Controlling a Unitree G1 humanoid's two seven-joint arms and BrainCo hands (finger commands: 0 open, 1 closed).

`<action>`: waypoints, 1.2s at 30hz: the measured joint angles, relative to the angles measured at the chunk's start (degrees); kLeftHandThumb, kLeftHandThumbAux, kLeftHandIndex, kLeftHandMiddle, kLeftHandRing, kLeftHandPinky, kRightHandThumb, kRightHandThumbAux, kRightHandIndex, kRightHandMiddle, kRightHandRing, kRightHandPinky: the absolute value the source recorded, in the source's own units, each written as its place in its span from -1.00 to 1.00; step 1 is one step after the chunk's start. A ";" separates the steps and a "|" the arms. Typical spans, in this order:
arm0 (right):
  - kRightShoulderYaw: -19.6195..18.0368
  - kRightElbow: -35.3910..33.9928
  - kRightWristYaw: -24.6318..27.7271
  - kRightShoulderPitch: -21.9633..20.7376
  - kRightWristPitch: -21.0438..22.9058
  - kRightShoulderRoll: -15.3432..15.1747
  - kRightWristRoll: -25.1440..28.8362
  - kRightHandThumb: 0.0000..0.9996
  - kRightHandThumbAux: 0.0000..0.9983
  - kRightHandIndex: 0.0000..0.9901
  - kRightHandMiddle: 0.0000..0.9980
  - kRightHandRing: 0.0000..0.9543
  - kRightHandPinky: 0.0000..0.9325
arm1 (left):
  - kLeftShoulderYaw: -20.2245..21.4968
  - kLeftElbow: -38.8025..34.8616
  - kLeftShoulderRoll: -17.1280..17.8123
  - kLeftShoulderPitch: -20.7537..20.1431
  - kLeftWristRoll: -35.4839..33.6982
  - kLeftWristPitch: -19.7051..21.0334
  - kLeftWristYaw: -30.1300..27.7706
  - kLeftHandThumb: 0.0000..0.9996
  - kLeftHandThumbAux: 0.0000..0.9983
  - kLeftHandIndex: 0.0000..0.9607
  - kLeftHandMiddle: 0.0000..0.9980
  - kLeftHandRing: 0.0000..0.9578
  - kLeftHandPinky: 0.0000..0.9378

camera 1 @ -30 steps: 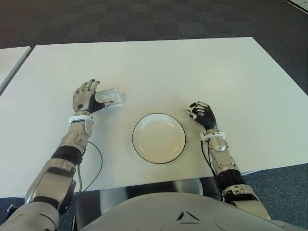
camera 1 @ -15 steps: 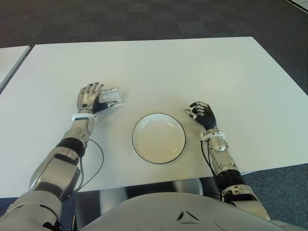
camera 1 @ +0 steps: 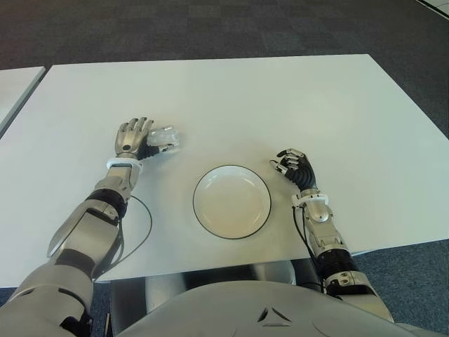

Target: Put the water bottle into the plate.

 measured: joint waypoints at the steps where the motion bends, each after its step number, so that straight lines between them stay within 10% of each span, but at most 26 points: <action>1: 0.01 -0.05 -0.10 0.04 0.00 -0.01 -0.03 0.42 0.46 -0.12 0.40 0.47 0.50 | -0.34 0.37 -0.18 -0.25 0.00 -0.01 0.00 -0.05 -0.69 -1.00 -1.00 -1.00 -1.00; 23: 0.17 -1.08 -0.32 0.67 0.57 -0.08 -0.10 0.42 0.46 -0.12 0.40 0.47 0.52 | -8.70 5.21 -1.31 -3.81 0.11 -0.10 -2.11 0.07 -0.43 -1.00 -1.00 -1.00 -0.96; 36: 0.21 -2.23 -0.37 1.24 1.61 -0.12 -0.10 0.42 0.46 -0.12 0.37 0.43 0.43 | -7.80 4.57 -2.02 -3.58 -3.41 -1.54 -4.81 0.30 -0.11 -0.54 -0.57 -0.59 -0.41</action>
